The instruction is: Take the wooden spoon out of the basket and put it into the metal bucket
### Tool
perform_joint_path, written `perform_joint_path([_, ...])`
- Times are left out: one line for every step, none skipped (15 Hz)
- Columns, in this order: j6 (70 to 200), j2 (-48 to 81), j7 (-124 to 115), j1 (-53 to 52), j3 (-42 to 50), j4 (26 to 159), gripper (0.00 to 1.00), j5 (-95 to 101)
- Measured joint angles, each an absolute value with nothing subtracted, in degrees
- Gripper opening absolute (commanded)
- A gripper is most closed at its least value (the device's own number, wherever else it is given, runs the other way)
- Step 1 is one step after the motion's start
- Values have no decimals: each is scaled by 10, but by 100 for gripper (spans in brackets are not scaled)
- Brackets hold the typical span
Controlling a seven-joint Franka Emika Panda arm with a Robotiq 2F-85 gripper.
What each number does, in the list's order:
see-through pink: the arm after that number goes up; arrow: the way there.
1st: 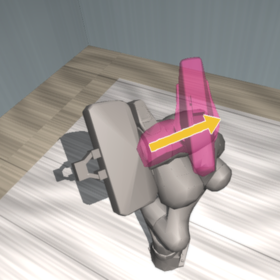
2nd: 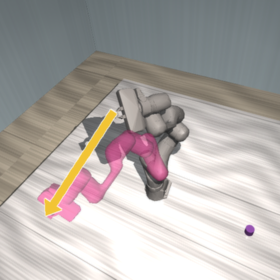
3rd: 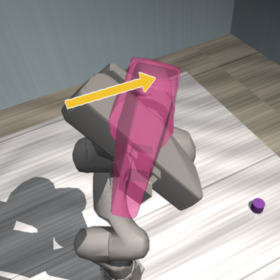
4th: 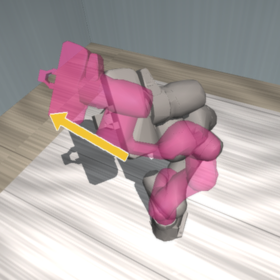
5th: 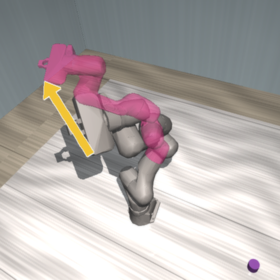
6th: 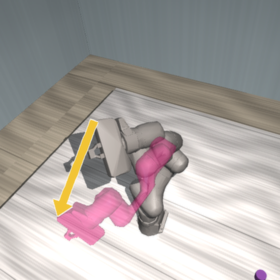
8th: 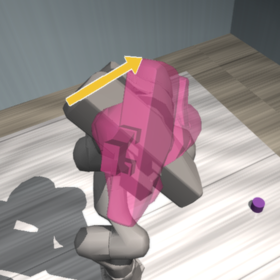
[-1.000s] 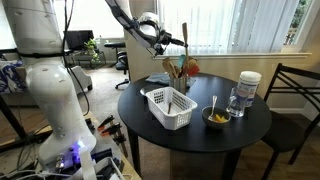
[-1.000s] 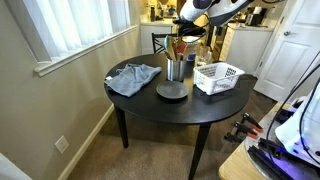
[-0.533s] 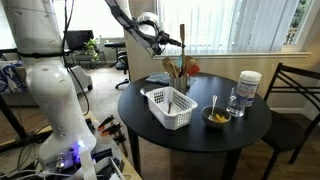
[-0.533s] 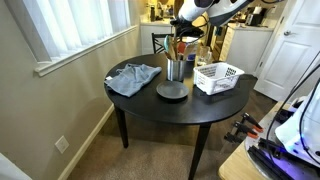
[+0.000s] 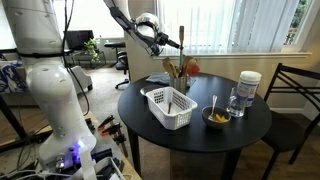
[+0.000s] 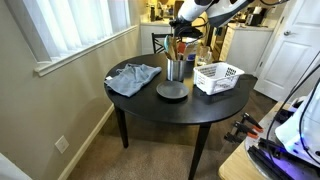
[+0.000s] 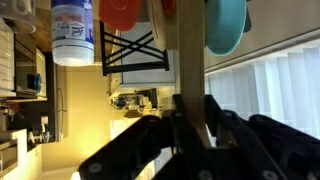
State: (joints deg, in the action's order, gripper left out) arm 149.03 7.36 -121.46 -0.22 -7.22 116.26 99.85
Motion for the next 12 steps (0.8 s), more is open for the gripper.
perform_joint_path([1490,74,-1214,-2,-72,1164,8,989])
perform_joint_path([1490,74,-1214,-2,-72,1165,49,983])
perform_joint_path([1490,74,-1213,-2,-72,1166,50,976])
perform_joint_path([1490,74,-1209,-2,-72,1167,55,969])
perform_joint_path([1490,74,-1205,-2,-72,1169,62,965])
perform_joint_path([1490,74,-1203,-2,-72,1170,68,962])
perform_joint_path([1490,74,-1201,-2,-72,1171,75,959])
perform_joint_path([1490,74,-1199,-2,-72,1171,81,957])
perform_joint_path([1490,74,-1196,-2,-72,1172,88,953])
perform_joint_path([1490,74,-1193,-2,-72,1172,93,949])
perform_joint_path([1490,74,-1192,-2,-72,1172,99,946])
perform_joint_path([1490,74,-1191,-2,-72,1172,100,945])
